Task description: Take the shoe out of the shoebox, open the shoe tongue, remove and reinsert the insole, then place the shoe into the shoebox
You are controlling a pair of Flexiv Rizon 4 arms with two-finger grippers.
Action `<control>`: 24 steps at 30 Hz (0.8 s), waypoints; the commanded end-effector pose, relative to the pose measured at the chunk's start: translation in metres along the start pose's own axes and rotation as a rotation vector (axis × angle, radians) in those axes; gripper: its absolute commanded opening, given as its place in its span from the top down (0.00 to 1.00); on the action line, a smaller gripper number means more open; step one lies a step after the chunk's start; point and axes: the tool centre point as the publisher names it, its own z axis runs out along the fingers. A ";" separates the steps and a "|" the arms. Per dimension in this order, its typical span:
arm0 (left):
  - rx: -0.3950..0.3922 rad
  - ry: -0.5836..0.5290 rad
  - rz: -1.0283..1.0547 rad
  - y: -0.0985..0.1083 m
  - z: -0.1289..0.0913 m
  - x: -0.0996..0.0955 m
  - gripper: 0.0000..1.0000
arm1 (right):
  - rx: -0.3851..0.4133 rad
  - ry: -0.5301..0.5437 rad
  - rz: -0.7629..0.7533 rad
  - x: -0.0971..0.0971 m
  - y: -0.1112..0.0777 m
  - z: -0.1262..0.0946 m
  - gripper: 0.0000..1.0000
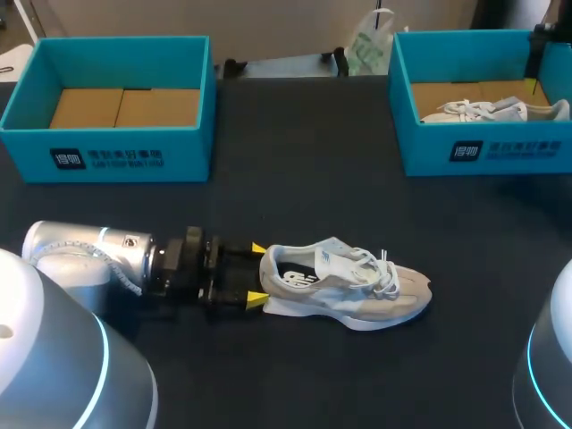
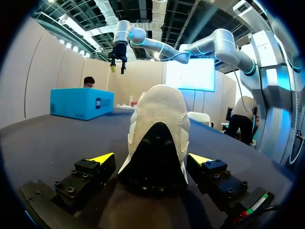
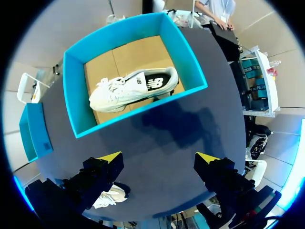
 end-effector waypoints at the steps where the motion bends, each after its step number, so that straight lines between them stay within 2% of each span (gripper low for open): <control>1: -0.002 0.008 0.003 0.001 0.007 0.000 0.00 | -0.002 0.000 0.001 0.000 -0.001 0.000 0.00; 24: -0.009 0.065 0.014 0.001 0.027 0.009 0.00 | -0.002 0.000 0.001 0.000 -0.001 0.000 0.00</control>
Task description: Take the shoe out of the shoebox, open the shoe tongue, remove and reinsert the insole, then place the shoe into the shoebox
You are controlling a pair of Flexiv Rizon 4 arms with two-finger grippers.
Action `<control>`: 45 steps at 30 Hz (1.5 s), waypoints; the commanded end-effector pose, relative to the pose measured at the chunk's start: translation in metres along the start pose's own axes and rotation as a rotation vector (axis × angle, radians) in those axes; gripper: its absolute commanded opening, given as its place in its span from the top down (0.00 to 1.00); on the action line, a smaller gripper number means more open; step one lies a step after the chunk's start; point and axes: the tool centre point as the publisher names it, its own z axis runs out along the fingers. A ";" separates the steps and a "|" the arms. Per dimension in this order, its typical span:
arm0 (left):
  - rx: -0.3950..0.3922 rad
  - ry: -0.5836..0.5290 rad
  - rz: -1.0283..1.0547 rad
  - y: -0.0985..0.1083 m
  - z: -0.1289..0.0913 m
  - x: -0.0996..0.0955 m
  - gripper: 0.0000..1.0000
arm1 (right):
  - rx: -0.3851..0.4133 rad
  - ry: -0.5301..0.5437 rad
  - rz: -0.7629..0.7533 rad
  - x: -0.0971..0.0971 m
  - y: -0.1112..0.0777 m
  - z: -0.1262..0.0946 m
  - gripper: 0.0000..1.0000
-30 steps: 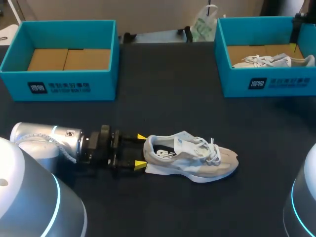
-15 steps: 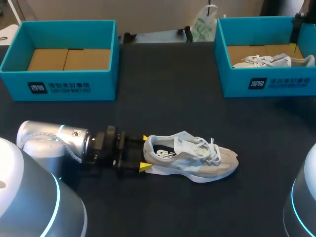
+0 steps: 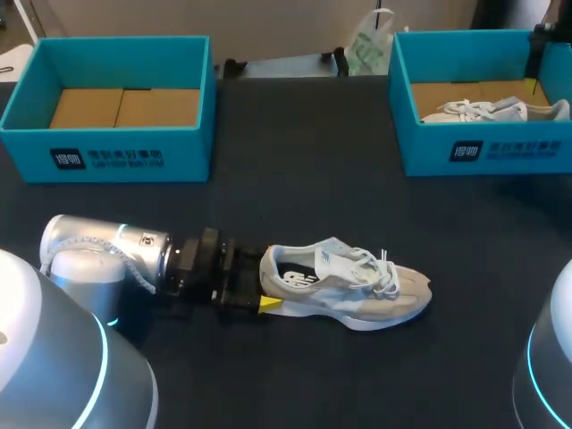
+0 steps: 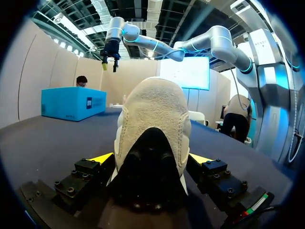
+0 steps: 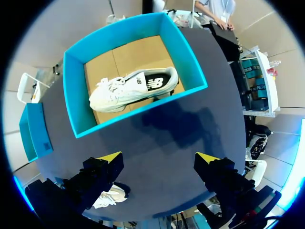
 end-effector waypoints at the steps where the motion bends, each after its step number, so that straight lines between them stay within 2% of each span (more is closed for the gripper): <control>1: 0.000 0.003 0.004 0.002 0.004 0.001 0.00 | -0.002 0.000 0.001 0.000 -0.001 0.000 0.00; 7: -0.001 -0.006 0.024 0.001 0.006 0.001 0.00 | -0.002 0.000 0.001 0.000 -0.001 0.000 0.00; 16: -0.006 -0.026 0.032 -0.001 0.011 -0.008 0.00 | -0.002 0.000 0.001 0.000 -0.001 0.000 0.00; 45: 0.003 -0.012 -0.004 0.004 0.032 -0.004 0.00 | -0.002 0.000 0.001 0.000 -0.001 0.000 0.00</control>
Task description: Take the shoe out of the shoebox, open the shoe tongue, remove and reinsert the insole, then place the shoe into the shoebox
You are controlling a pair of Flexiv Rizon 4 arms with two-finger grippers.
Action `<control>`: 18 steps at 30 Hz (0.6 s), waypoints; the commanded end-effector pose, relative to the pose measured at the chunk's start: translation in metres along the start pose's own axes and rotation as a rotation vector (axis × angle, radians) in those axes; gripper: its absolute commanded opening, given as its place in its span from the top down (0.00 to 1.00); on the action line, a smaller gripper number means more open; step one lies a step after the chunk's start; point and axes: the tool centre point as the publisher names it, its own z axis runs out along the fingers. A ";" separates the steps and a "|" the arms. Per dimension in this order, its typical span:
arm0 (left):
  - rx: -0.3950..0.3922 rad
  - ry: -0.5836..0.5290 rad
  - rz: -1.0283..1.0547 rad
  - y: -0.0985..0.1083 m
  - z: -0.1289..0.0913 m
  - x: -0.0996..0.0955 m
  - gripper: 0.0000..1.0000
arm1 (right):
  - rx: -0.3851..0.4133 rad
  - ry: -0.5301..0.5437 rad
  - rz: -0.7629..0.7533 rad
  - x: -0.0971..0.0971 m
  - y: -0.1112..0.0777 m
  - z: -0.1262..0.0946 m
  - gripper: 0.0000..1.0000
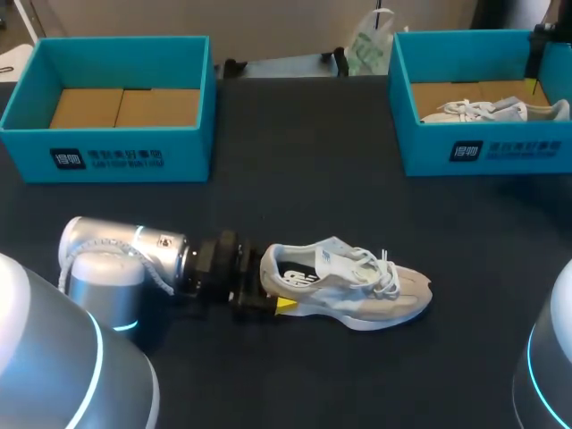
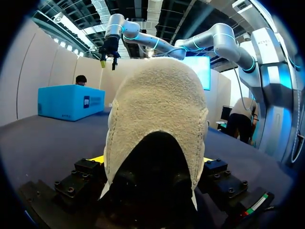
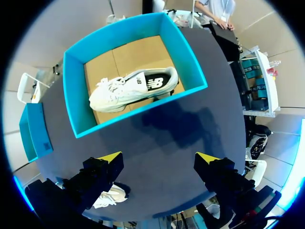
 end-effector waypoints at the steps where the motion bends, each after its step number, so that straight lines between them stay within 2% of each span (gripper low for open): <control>1: 0.002 -0.009 -0.001 0.003 0.005 0.000 0.00 | -0.002 0.000 0.001 0.000 -0.001 0.000 0.00; 4: 0.004 -0.010 0.000 0.003 0.006 0.000 0.03 | -0.002 0.000 0.001 0.000 -0.001 0.000 0.00; 6: 0.005 -0.011 0.003 0.003 0.006 0.000 0.73 | -0.002 0.000 0.001 0.000 -0.001 0.000 0.00; 7: 0.005 -0.012 0.005 0.003 0.006 0.000 1.00 | -0.002 0.000 0.001 0.000 -0.001 0.000 0.00; 18: 0.029 -0.078 0.011 0.000 -0.005 -0.003 1.00 | -0.002 0.000 0.001 0.000 -0.001 0.000 0.00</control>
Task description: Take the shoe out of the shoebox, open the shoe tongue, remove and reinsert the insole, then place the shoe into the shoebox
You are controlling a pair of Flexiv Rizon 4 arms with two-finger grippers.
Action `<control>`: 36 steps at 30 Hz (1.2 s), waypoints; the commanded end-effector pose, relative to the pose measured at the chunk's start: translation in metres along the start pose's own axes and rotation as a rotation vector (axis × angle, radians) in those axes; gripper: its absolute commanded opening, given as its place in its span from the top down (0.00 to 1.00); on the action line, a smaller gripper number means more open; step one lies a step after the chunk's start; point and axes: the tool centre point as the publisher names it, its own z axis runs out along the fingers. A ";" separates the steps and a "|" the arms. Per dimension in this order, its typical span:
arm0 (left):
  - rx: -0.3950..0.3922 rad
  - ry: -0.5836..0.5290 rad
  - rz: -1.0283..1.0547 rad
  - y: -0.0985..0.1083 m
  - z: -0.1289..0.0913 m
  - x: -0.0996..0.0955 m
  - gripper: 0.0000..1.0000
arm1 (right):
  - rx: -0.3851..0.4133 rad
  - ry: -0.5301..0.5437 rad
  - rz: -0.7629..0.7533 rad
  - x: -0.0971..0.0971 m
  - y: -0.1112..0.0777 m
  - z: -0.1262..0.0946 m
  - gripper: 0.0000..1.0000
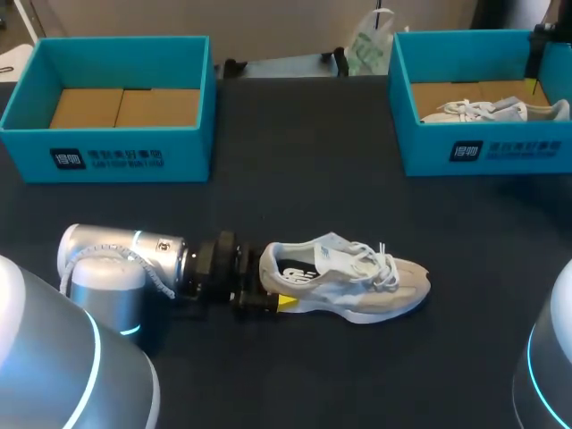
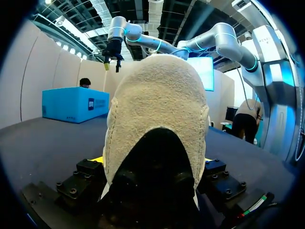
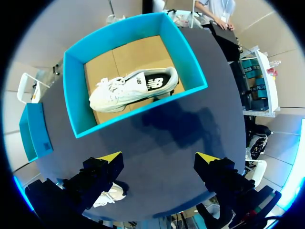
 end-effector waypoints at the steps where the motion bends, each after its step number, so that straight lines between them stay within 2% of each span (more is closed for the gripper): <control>1: 0.007 -0.031 -0.002 0.000 -0.005 0.002 1.00 | -0.002 0.000 0.001 0.000 -0.001 0.000 0.00; 10: 0.001 -0.018 -0.006 0.000 -0.013 0.000 1.00 | -0.002 0.000 0.001 0.000 -0.001 0.000 0.00; 29: 0.001 -0.018 -0.006 0.000 -0.013 0.000 1.00 | -0.002 0.000 0.001 0.000 -0.001 0.000 0.00; 31: 0.001 -0.018 -0.006 0.000 -0.013 0.000 1.00 | -0.045 -0.017 -0.006 0.014 -0.013 -0.012 0.00; 36: 0.001 -0.018 -0.006 0.000 -0.013 0.000 1.00 | -0.066 -0.026 -0.009 0.046 -0.052 -0.021 0.00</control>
